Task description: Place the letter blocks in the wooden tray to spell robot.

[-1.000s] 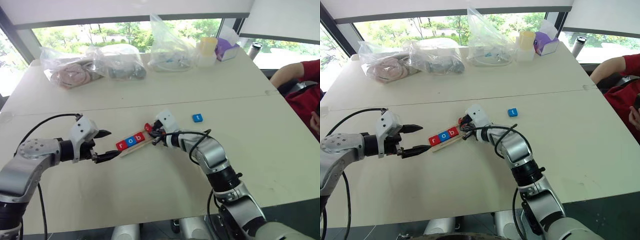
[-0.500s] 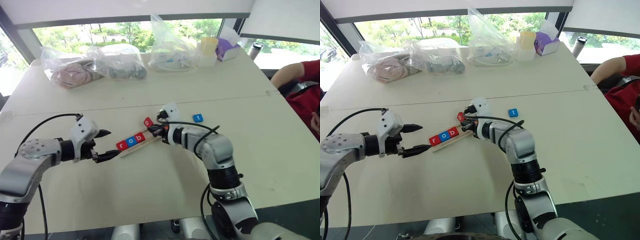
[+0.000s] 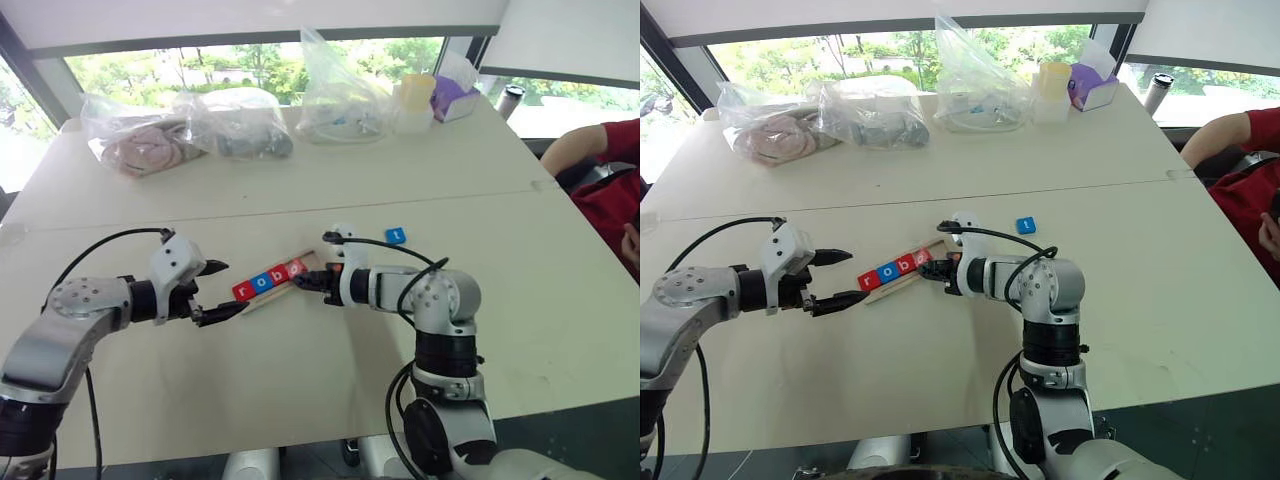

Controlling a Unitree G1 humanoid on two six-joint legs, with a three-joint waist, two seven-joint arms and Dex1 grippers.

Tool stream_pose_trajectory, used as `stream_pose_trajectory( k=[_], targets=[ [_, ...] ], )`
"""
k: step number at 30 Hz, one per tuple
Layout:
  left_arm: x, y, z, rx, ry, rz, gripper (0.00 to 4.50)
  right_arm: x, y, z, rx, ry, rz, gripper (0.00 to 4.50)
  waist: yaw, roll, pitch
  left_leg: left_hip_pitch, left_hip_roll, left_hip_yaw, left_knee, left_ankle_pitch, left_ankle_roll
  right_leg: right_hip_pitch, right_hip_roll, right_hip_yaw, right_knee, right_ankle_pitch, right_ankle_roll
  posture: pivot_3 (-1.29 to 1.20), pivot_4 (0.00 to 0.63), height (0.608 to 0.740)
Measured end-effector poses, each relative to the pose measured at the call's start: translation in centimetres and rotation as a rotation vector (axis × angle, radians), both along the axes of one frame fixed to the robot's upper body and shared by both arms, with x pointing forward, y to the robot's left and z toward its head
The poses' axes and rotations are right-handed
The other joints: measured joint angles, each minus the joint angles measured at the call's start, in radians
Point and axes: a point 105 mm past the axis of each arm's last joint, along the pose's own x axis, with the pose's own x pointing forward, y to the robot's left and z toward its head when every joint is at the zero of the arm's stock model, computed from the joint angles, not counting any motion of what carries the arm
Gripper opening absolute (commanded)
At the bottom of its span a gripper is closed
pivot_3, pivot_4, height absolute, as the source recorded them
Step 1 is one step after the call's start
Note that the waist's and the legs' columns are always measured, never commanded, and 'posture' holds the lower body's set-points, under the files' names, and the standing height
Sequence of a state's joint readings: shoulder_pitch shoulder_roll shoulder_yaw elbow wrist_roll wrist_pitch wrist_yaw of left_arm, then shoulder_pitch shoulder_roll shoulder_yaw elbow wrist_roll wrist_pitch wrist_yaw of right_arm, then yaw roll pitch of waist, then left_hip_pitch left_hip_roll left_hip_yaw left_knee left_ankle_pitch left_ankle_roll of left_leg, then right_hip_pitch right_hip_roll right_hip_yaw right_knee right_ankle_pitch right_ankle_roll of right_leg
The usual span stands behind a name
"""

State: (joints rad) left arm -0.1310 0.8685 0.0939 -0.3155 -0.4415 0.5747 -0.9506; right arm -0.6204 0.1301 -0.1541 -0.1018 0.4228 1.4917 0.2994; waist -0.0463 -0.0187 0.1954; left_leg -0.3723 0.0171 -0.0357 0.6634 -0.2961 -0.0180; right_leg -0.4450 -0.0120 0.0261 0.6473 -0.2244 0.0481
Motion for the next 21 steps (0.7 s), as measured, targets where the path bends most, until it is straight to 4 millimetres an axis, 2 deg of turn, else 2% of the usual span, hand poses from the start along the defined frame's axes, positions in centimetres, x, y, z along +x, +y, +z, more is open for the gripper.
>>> stream_pose_trajectory(
  k=[3,7,12,18,21],
  targets=[
    [0.0,0.0,0.0,0.003,-0.002,0.002,4.50,0.5,0.3,0.7,0.010,-0.029,0.002,4.39,0.000,0.000,0.000,0.000,0.000,0.000,0.000,0.000,0.000,0.000,0.000,0.000,0.000,0.000,0.000,0.00,0.150,0.740],
    [0.0,0.0,-0.1,0.005,-0.002,0.005,4.50,1.1,-0.2,0.9,-0.023,-0.068,-0.018,4.45,0.001,0.000,0.000,0.000,0.000,0.000,0.000,0.000,0.000,0.000,0.000,0.000,0.000,0.000,0.000,0.00,0.150,0.740],
    [0.0,0.1,-0.2,0.006,0.003,0.009,4.50,1.1,-2.3,1.7,-0.124,-0.162,-0.034,4.45,0.001,0.000,0.000,-0.001,-0.001,0.000,0.000,0.000,0.000,0.000,-0.001,0.000,-0.001,0.000,0.000,0.00,0.150,0.740],
    [0.0,0.1,-0.2,0.006,0.004,0.001,4.50,-0.6,-3.3,4.1,-0.165,-0.288,0.055,4.45,-0.001,0.000,0.000,-0.001,0.000,-0.001,-0.001,0.000,0.000,-0.001,0.001,-0.001,-0.001,-0.001,0.001,0.00,0.150,0.740],
    [0.2,0.3,-0.3,0.008,0.005,0.008,4.50,-1.8,-4.1,4.0,-0.228,-0.347,0.128,4.45,0.000,0.000,0.000,-0.001,0.000,0.000,-0.001,0.000,0.000,-0.001,0.000,0.000,-0.001,-0.004,0.002,0.00,0.150,0.740]
  ],
)
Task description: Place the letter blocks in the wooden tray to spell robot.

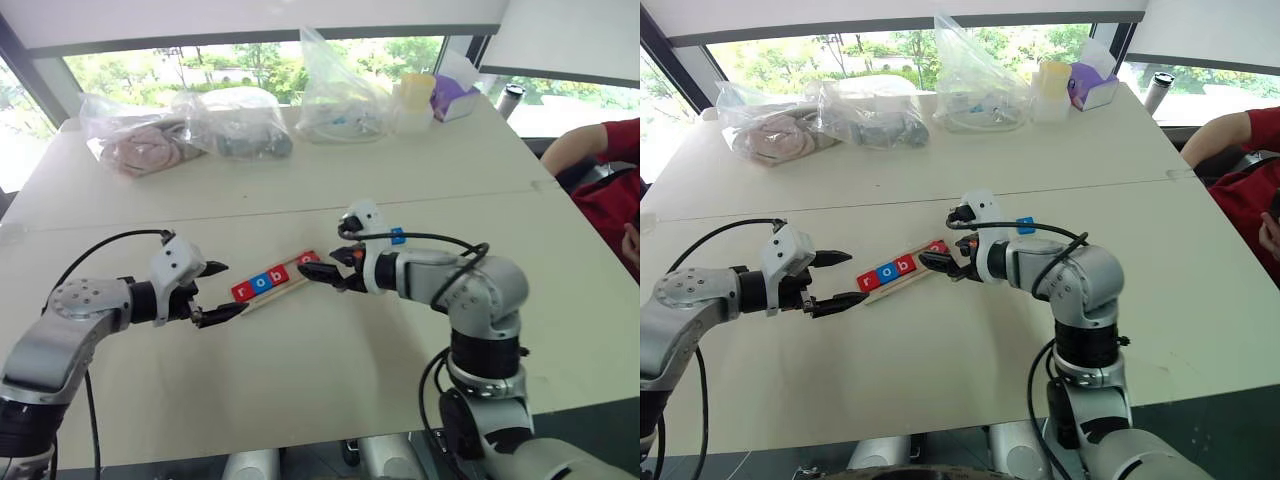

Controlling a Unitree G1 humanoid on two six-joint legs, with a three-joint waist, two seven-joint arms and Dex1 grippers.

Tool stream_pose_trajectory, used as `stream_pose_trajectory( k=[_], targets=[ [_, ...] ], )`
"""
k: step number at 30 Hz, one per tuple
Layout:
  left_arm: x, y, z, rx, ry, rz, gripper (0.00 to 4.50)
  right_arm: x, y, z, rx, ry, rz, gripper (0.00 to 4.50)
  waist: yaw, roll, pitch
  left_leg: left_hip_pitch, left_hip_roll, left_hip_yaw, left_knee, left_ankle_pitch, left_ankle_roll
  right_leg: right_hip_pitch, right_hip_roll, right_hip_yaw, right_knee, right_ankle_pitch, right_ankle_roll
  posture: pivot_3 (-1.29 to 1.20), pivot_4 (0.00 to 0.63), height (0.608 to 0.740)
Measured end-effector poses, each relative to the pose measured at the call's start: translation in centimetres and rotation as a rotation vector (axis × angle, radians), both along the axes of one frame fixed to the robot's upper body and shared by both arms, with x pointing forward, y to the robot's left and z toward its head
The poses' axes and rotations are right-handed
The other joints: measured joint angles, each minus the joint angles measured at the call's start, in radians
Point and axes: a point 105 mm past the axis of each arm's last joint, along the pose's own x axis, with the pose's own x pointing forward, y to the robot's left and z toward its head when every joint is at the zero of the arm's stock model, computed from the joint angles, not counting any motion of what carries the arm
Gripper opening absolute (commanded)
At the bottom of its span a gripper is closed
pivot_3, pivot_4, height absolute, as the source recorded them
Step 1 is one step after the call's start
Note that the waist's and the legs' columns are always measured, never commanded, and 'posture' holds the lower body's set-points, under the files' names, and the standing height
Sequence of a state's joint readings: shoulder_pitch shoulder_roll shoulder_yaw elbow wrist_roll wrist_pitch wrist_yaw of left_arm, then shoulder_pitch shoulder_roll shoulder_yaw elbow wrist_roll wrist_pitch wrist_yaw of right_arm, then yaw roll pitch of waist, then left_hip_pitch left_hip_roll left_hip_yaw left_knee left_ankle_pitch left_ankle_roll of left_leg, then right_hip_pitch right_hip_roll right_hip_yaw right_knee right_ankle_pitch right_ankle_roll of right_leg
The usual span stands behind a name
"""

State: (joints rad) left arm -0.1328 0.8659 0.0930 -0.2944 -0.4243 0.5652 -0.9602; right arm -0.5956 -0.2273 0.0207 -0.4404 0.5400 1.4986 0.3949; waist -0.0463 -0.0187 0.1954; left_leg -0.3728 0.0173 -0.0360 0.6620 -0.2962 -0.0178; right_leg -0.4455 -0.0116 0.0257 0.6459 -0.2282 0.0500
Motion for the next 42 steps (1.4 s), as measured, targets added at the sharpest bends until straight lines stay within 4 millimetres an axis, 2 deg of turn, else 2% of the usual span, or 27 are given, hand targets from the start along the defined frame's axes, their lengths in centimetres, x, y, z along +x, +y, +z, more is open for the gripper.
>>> stream_pose_trajectory(
  k=[2,5,8,13,18,21,24,26,36,42],
  targets=[
    [0.1,0.1,-0.1,-0.003,0.002,0.003,4.50,0.2,0.0,0.0,-0.011,-0.058,0.006,4.45,-0.001,0.000,0.000,0.000,0.000,0.000,0.000,0.000,0.000,0.000,0.000,0.000,0.000,0.000,0.000,0.00,0.150,0.740],
    [0.5,-0.4,0.2,-0.007,-0.011,-0.014,4.50,1.7,0.6,0.2,-0.061,-0.242,0.016,4.45,-0.002,0.000,0.000,0.000,0.000,0.001,0.000,0.000,0.000,0.000,0.000,0.000,0.000,0.000,0.000,0.00,0.150,0.740],
    [0.4,-0.7,0.0,-0.012,-0.004,-0.022,4.50,3.0,0.5,-0.7,-0.143,-0.351,0.023,4.45,-0.001,0.000,0.000,0.000,0.000,0.001,0.000,0.000,0.000,0.000,0.000,0.001,0.000,0.001,0.002,0.00,0.150,0.740],
    [0.4,-0.7,0.0,-0.011,-0.002,-0.022,4.50,5.8,0.1,-3.4,-0.285,-0.511,0.057,4.45,-0.001,-0.001,0.000,0.000,0.000,0.002,0.000,0.000,0.000,0.000,0.000,0.001,-0.001,0.001,0.002,0.00,0.150,0.740],
    [0.3,-0.6,-0.3,-0.008,0.006,-0.018,4.50,8.3,-0.7,-2.6,-0.351,-0.650,0.040,4.45,0.001,-0.001,0.000,0.000,0.000,0.001,0.000,0.000,0.000,0.000,0.000,0.001,0.000,0.003,-0.002,0.00,0.150,0.740],
    [0.2,-0.5,-0.4,-0.007,0.012,-0.015,4.50,8.4,-0.4,-2.5,-0.302,-0.649,0.051,4.45,0.002,-0.001,0.000,0.000,0.000,0.001,0.000,0.000,0.000,0.000,0.000,0.001,0.000,0.004,-0.001,0.00,0.150,0.740],
    [0.2,-0.4,-0.4,-0.002,0.010,-0.013,4.50,8.1,0.2,-1.5,-0.210,-0.645,0.050,4.45,0.002,-0.001,0.000,0.000,0.000,0.001,0.000,0.000,0.000,0.000,0.000,0.001,0.000,0.004,-0.001,0.00,0.150,0.740],
    [0.1,-0.4,-0.5,-0.001,0.012,-0.011,4.50,8.2,0.0,-1.4,-0.213,-0.655,0.037,4.45,0.002,-0.001,0.000,0.000,0.000,0.001,0.000,0.000,0.000,0.000,0.000,0.001,0.000,0.004,-0.001,0.00,0.150,0.740],
    [0.0,-0.3,-0.6,-0.001,0.017,-0.008,4.50,8.1,-1.4,-3.6,-0.353,-0.671,0.064,4.45,0.002,-0.001,0.000,0.000,0.000,0.001,0.000,0.000,0.000,0.000,0.000,0.001,0.000,0.004,-0.002,0.00,0.150,0.740],
    [0.1,-0.4,-0.6,-0.001,0.015,-0.008,4.50,7.7,-0.7,-3.8,-0.334,-0.668,0.097,4.45,0.001,-0.001,0.000,0.001,0.000,0.001,0.000,0.000,0.000,0.000,0.000,0.001,0.001,0.004,-0.001,0.00,0.150,0.740]
  ],
)
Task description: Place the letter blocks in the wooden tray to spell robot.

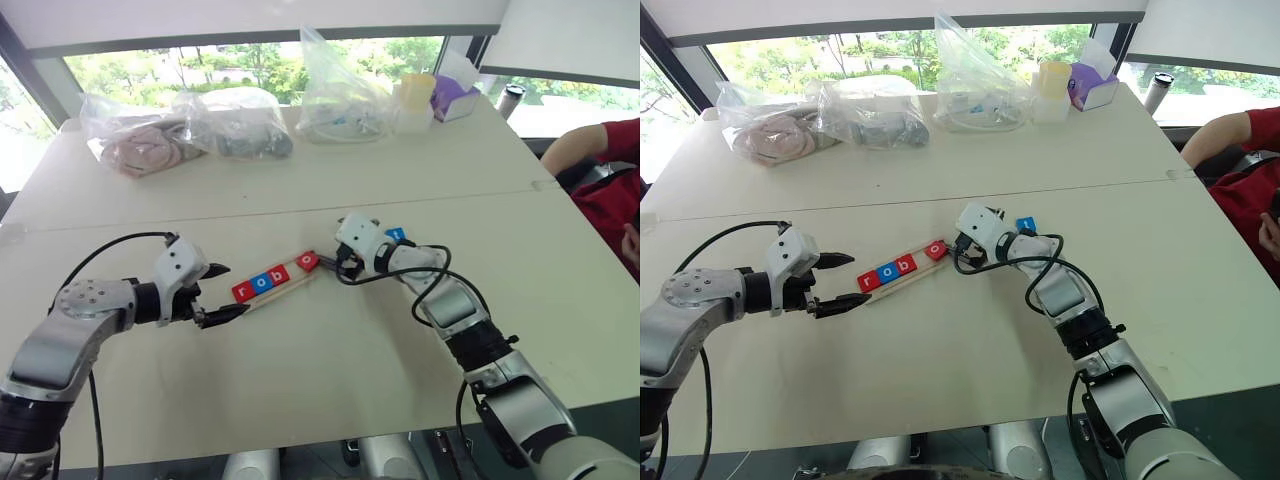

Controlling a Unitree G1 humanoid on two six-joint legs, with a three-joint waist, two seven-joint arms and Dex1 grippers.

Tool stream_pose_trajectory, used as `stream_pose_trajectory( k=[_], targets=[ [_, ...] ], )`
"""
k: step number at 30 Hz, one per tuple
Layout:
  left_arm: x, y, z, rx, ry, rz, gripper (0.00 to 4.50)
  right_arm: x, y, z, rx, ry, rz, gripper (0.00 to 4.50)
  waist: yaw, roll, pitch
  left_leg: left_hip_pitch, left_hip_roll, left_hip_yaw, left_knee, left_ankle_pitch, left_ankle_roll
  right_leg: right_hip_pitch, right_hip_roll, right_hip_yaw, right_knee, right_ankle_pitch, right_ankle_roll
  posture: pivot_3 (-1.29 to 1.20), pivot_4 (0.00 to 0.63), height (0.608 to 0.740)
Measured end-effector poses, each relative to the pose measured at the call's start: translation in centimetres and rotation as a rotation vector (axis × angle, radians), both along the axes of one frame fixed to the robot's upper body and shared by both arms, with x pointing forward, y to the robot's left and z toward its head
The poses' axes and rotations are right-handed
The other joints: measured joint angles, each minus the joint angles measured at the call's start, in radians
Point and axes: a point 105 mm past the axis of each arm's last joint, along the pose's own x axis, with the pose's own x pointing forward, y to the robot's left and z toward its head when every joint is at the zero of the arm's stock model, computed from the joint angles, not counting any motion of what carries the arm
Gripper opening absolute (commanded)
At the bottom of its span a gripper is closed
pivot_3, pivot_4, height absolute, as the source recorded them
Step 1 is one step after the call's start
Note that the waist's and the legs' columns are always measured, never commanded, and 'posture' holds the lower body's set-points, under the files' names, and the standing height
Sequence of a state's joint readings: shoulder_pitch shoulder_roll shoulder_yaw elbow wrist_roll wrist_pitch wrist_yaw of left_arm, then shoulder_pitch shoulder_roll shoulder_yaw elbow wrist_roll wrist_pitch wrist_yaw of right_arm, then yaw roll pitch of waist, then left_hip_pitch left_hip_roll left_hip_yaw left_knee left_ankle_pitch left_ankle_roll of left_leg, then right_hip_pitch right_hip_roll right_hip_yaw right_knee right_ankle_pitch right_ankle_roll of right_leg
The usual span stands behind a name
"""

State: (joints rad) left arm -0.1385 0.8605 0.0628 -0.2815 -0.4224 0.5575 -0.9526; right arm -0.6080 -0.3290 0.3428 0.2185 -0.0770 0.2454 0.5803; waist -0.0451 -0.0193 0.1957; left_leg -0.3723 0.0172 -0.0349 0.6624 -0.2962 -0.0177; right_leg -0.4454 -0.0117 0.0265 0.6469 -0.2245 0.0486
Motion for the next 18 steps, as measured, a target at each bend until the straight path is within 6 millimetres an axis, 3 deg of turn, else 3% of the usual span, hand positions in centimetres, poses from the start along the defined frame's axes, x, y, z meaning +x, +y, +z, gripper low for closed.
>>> stream_pose_trajectory(
  k=[11,16,18],
  targets=[
    [0.0,0.0,0.0,0.000,0.000,0.001,4.50,-1.4,1.5,-0.3,0.015,0.027,0.046,4.45,0.001,0.000,0.000,0.000,0.000,0.000,0.000,0.000,0.000,0.000,0.000,0.000,0.000,0.000,0.000,0.00,0.150,0.740],
    [0.0,0.0,0.0,0.000,0.000,0.000,4.50,-0.9,0.8,-0.1,0.000,0.002,0.000,4.45,0.001,0.000,0.000,0.000,0.000,0.000,0.000,0.000,0.000,0.000,0.000,0.000,0.000,0.000,0.000,0.00,0.150,0.740],
    [0.0,-0.1,0.1,-0.003,0.000,-0.004,4.50,-0.4,-0.6,0.4,0.027,-0.003,-0.066,4.45,0.003,0.000,0.000,0.000,0.000,0.000,0.000,0.000,0.000,0.000,0.000,0.000,0.000,0.000,0.000,0.00,0.150,0.740]
  ],
)
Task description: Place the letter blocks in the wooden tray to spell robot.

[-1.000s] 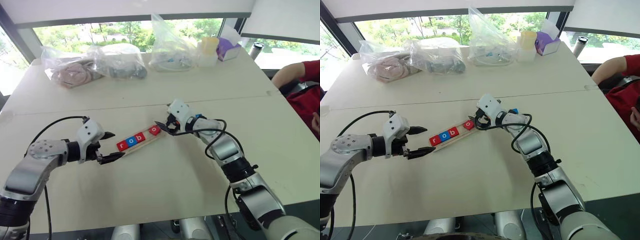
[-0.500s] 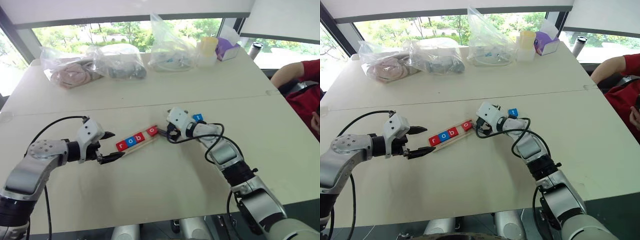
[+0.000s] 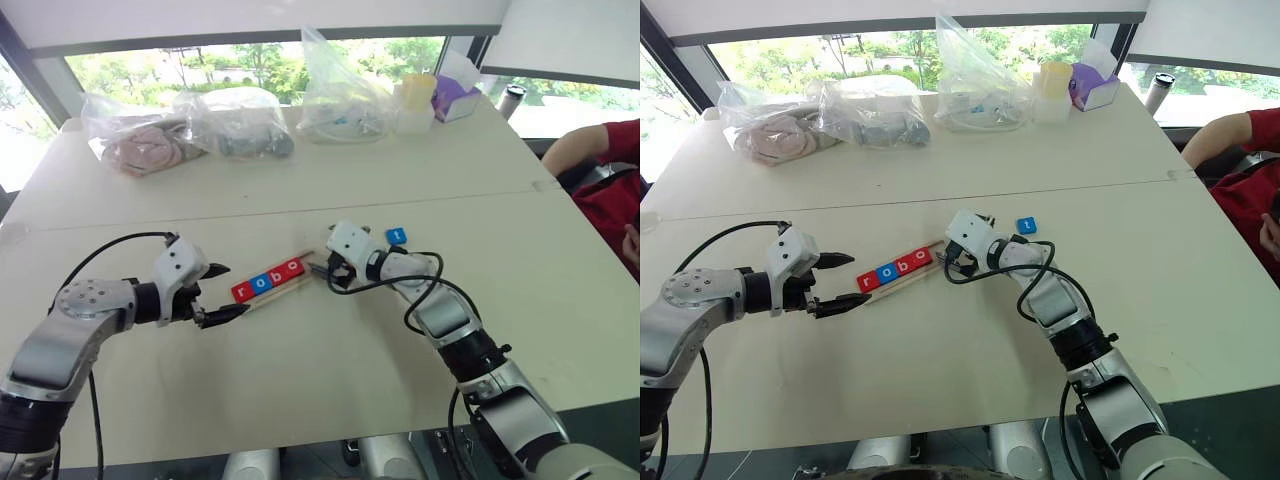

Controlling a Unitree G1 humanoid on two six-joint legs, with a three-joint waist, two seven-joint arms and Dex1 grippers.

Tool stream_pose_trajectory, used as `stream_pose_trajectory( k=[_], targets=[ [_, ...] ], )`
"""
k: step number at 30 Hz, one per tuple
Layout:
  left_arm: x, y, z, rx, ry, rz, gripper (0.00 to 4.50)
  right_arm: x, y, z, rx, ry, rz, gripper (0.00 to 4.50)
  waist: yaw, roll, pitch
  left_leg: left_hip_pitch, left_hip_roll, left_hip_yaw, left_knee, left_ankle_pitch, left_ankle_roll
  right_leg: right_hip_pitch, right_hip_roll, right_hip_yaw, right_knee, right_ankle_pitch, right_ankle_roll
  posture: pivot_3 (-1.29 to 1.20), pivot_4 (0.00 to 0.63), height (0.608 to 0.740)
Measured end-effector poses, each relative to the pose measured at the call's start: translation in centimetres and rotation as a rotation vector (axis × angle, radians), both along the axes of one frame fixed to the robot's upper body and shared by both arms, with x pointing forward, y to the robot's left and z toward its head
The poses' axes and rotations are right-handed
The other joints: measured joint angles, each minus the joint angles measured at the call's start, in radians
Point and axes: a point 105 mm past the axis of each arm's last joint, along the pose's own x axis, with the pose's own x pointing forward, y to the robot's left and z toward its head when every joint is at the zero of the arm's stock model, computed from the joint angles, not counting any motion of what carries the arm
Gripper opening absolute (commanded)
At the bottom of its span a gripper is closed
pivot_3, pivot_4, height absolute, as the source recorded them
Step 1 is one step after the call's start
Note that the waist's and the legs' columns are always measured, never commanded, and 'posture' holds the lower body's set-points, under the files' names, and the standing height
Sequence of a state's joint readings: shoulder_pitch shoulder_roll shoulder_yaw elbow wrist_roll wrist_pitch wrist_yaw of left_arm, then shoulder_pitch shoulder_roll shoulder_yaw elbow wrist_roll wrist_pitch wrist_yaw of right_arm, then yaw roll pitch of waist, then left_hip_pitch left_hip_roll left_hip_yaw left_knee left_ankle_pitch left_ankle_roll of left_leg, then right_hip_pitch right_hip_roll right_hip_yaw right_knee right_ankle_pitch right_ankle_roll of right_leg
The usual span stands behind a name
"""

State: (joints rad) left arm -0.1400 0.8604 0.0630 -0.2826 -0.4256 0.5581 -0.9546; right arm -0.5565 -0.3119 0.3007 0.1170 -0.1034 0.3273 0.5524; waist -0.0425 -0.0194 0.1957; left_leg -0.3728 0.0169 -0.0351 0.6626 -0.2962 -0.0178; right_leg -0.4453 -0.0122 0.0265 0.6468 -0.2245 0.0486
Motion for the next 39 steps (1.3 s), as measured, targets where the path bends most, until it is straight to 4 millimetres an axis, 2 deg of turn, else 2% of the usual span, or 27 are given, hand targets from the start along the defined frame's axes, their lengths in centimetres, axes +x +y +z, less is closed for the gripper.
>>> stream_pose_trajectory(
  k=[1,4,6,8,11,13,15,18,21,23,26,27,30,33,37,38,39],
  targets=[
    [0.0,0.0,0.1,-0.001,0.000,-0.001,4.50,0.0,-0.9,0.4,0.036,0.000,-0.039,4.45,0.002,0.000,0.000,0.000,0.000,-0.001,0.000,0.000,0.000,0.000,0.000,0.000,0.000,0.000,0.000,0.00,0.150,0.740],
    [0.0,-0.2,1.3,-0.075,0.006,-0.005,4.50,-0.9,-3.7,2.8,0.299,0.051,-0.178,4.45,0.008,0.000,0.000,-0.001,0.000,-0.002,0.000,0.000,0.000,0.000,0.000,-0.001,0.000,0.000,0.001,0.00,0.150,0.740],
    [0.1,-0.9,3.2,-0.140,-0.017,-0.031,4.50,-1.8,-4.4,4.5,0.462,0.100,-0.215,4.45,0.006,0.000,0.000,0.000,0.000,-0.002,0.000,0.000,0.000,0.000,0.000,-0.001,0.000,0.000,0.001,0.00,0.150,0.740],
    [0.1,-1.7,5.0,-0.177,-0.042,-0.079,4.50,-3.0,-4.6,5.7,0.516,0.115,-0.195,4.45,0.001,0.000,0.000,0.001,0.000,-0.001,0.000,0.000,0.000,0.002,0.000,-0.001,0.000,0.000,0.001,0.00,0.150,0.740],
    [-0.2,-2.2,6.0,-0.202,-0.026,-0.125,4.50,-4.3,-6.3,6.0,0.422,0.103,-0.143,4.45,-0.001,0.000,0.000,0.001,-0.001,-0.001,0.001,0.000,0.000,0.002,0.000,0.000,-0.001,-0.004,0.002,0.00,0.150,0.740],
    [-0.3,-2.6,6.5,-0.208,-0.019,-0.159,4.50,-4.1,-8.3,5.5,0.337,0.115,-0.132,4.45,-0.001,0.000,0.000,0.001,-0.001,0.000,0.001,0.000,0.000,0.002,0.000,0.000,-0.001,-0.004,0.002,0.00,0.150,0.740],
    [-0.3,-3.0,6.9,-0.197,-0.024,-0.194,4.50,-3.4,-10.4,4.6,0.270,0.138,-0.131,4.45,-0.002,0.000,0.000,0.002,-0.001,0.001,0.001,0.000,0.000,0.003,0.000,0.000,-0.001,-0.004,0.001,0.00,0.150,0.740],
    [-0.2,-3.3,6.9,-0.183,-0.017,-0.215,4.50,-2.1,-12.1,3.2,0.163,0.189,-0.133,4.45,-0.008,0.000,0.000,0.003,0.000,0.002,0.001,0.000,0.000,0.002,0.002,0.002,0.000,-0.003,0.003,0.00,0.150,0.740],
    [-0.1,-3.2,6.2,-0.149,-0.008,-0.209,4.50,0.2,-13.3,1.8,0.126,0.280,-0.263,4.45,-0.016,0.000,0.000,0.002,0.000,0.001,0.001,0.000,0.000,0.001,0.002,0.002,0.001,0.000,0.000,0.00,0.150,0.740],
    [-0.1,-2.8,5.8,-0.122,-0.007,-0.196,4.50,1.1,-12.6,1.4,0.218,0.342,-0.329,4.45,-0.020,0.000,0.000,0.002,0.000,0.001,0.001,0.000,0.000,0.001,0.002,0.002,0.001,0.000,0.000,0.00,0.150,0.740],
    [-0.6,-2.5,5.0,-0.119,0.016,-0.175,4.50,1.5,-9.3,0.0,0.317,0.426,-0.341,4.45,-0.024,0.000,0.000,0.000,0.001,-0.001,0.000,0.000,0.000,0.000,0.002,0.002,0.001,0.000,0.000,0.00,0.150,0.740],
    [-0.7,-2.5,4.8,-0.118,0.023,-0.169,4.50,1.6,-8.7,-0.1,0.323,0.422,-0.348,4.45,-0.022,0.000,0.000,0.000,0.000,0.000,0.000,0.000,0.000,0.000,0.002,0.001,0.001,0.000,0.000,0.00,0.150,0.740],
    [-0.8,-2.2,4.6,-0.107,0.024,-0.152,4.50,2.4,-8.4,-0.1,0.316,0.412,-0.407,4.45,-0.019,0.000,0.000,0.000,-0.001,0.001,0.001,0.000,0.000,0.001,-0.001,0.002,0.000,0.000,0.001,0.00,0.150,0.740],
    [-0.9,-1.8,4.2,-0.094,0.030,-0.136,4.50,3.1,-8.4,-0.3,0.286,0.386,-0.471,3.59,-0.017,-0.001,0.000,0.001,-0.001,0.001,0.002,0.000,0.000,0.002,-0.001,0.002,0.000,0.000,0.000,0.00,0.150,0.740],
    [-0.8,-1.6,4.0,-0.081,0.023,-0.122,4.50,3.3,-9.1,-0.4,0.259,0.358,-0.538,1.46,-0.011,-0.001,0.000,0.001,-0.001,0.001,0.002,0.000,0.000,0.002,0.000,0.002,0.000,0.000,0.001,0.00,0.150,0.740],
    [-0.8,-1.6,4.1,-0.080,0.021,-0.122,4.50,3.2,-9.1,-0.4,0.260,0.357,-0.545,1.20,-0.011,-0.001,0.000,0.001,-0.001,0.001,0.002,0.000,0.000,0.002,0.000,0.002,0.000,0.000,0.001,0.00,0.150,0.740],
    [-0.8,-1.7,4.1,-0.079,0.017,-0.122,4.50,3.0,-9.0,-0.4,0.260,0.356,-0.548,1.22,-0.009,-0.001,0.000,0.001,-0.001,0.000,0.002,0.000,0.000,0.002,0.001,0.002,0.000,0.000,0.001,0.00,0.150,0.740]
  ],
)
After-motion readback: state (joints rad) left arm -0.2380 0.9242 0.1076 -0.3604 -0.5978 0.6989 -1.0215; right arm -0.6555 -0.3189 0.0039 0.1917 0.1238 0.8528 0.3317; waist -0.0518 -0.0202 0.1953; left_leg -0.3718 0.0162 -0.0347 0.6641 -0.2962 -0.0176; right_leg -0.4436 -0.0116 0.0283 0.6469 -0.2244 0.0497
